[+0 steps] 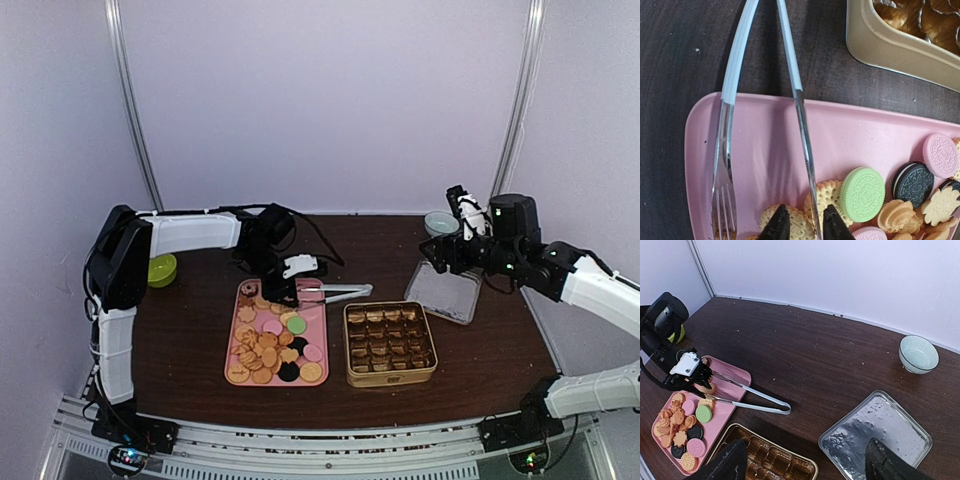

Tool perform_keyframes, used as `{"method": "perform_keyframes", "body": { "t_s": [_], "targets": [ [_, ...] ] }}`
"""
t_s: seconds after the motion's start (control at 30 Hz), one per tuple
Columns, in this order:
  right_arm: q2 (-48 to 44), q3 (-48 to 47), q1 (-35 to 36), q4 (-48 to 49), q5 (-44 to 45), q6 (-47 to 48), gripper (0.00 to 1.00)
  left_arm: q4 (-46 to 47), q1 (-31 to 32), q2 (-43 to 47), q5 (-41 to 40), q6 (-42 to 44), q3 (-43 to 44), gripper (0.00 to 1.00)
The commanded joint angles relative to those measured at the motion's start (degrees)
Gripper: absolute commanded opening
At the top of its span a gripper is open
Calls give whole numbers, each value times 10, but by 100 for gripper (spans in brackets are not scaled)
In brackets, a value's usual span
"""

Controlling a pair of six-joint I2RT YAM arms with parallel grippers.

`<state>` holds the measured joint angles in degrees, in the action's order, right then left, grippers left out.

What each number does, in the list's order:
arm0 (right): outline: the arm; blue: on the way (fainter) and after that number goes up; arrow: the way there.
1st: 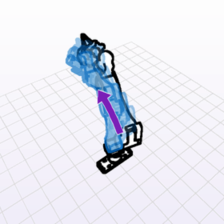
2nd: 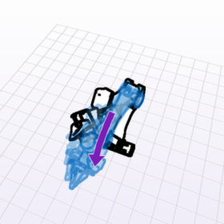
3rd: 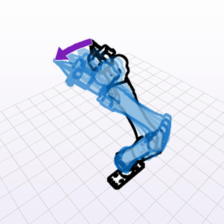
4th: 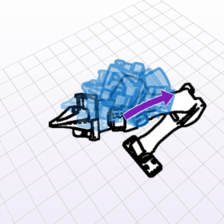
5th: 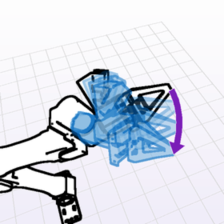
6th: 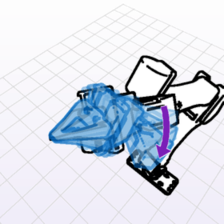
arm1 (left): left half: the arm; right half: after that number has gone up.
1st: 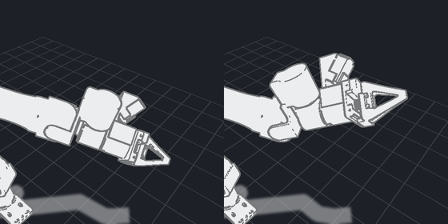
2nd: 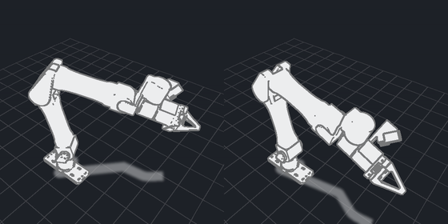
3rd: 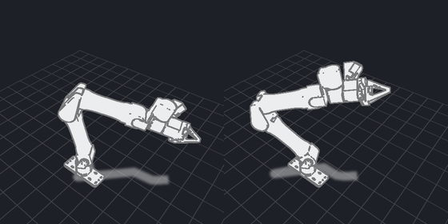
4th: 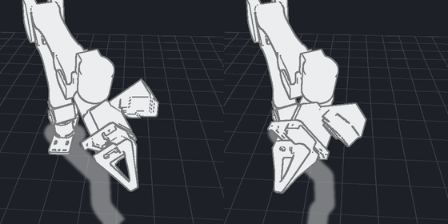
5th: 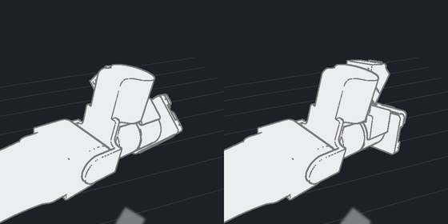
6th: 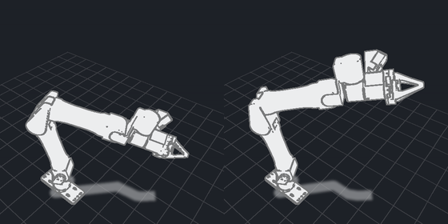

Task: Pack the cookies
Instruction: Pick up the clamp from the plate.

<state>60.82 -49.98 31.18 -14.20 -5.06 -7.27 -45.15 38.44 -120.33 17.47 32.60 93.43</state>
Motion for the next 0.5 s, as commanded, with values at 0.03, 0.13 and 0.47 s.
{"method": "perform_keyframes", "body": {
  "t_s": [0.03, 0.13, 0.47],
  "targets": [
    [-12, -1, 4, -7, 17, 2, 80, -2, 7, -6, -6, -6, 10, 22],
    [-11, -2, 4, -8, 18, 3, 79, -2, 8, -8, -6, -8, 10, 16],
    [-9, -10, 4, -12, 14, 12, 77, -2, 8, -10, -32, -37, 30, 0]
  ]
}}
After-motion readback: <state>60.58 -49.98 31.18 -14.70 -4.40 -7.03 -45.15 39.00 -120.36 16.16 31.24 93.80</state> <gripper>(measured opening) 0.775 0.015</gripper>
